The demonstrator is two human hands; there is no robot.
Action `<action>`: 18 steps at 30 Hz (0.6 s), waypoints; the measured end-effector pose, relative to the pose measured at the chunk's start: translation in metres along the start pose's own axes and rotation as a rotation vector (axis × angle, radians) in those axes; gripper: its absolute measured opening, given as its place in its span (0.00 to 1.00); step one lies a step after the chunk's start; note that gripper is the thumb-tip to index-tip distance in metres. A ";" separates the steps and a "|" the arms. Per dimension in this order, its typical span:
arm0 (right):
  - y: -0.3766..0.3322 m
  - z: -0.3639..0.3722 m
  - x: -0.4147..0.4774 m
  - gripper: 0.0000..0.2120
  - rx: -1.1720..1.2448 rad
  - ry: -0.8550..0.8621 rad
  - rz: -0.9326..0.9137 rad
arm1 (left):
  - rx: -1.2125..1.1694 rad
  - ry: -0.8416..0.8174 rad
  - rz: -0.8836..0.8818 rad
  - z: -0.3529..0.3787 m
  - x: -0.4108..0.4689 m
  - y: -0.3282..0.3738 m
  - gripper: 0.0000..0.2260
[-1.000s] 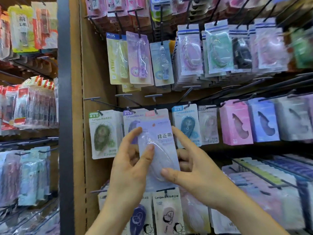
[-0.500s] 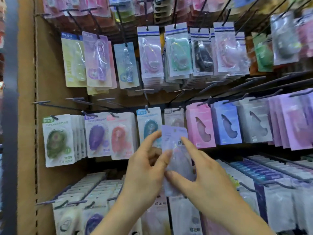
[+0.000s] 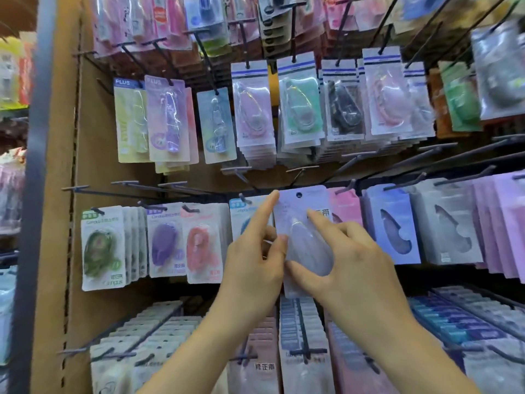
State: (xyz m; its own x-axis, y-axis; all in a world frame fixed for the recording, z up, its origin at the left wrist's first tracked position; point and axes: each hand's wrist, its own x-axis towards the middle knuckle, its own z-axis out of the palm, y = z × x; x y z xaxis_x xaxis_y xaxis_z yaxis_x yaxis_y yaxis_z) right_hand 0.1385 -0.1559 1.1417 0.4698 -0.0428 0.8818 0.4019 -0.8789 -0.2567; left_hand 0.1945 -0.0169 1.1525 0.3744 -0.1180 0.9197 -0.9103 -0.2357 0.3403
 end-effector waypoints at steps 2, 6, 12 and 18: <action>-0.001 0.004 0.004 0.38 -0.019 -0.010 0.020 | 0.090 -0.003 0.013 0.001 0.005 -0.004 0.26; 0.002 0.009 0.007 0.37 -0.057 -0.066 0.063 | 0.166 -0.045 -0.035 0.004 0.010 -0.007 0.24; 0.005 0.007 0.011 0.38 -0.073 -0.146 0.078 | 0.248 -0.081 -0.075 0.000 0.016 -0.004 0.24; -0.002 0.005 0.014 0.28 -0.259 -0.125 0.109 | 0.450 -0.077 0.025 -0.015 0.002 -0.011 0.23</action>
State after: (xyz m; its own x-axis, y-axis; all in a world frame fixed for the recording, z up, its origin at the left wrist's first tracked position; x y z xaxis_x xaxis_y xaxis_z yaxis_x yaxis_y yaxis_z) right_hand 0.1476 -0.1523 1.1525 0.5990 -0.0990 0.7946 0.1375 -0.9649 -0.2238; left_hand 0.2024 -0.0005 1.1532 0.3809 -0.1965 0.9035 -0.7583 -0.6255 0.1836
